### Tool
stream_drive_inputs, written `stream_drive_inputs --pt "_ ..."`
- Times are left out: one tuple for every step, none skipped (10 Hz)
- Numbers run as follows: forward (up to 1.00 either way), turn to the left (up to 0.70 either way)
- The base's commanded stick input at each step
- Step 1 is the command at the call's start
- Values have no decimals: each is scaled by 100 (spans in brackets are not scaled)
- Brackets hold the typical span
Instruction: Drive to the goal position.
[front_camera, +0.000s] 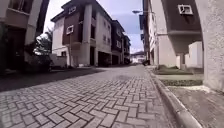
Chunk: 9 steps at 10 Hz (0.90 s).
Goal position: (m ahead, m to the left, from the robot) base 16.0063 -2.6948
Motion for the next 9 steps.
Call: stream_drive_inputs --pt "70 0" --pt "70 0" --pt "70 0" --pt "70 0" --pt "70 0" --pt "70 0" --pt "70 0" --pt "70 0" --pt "70 0"
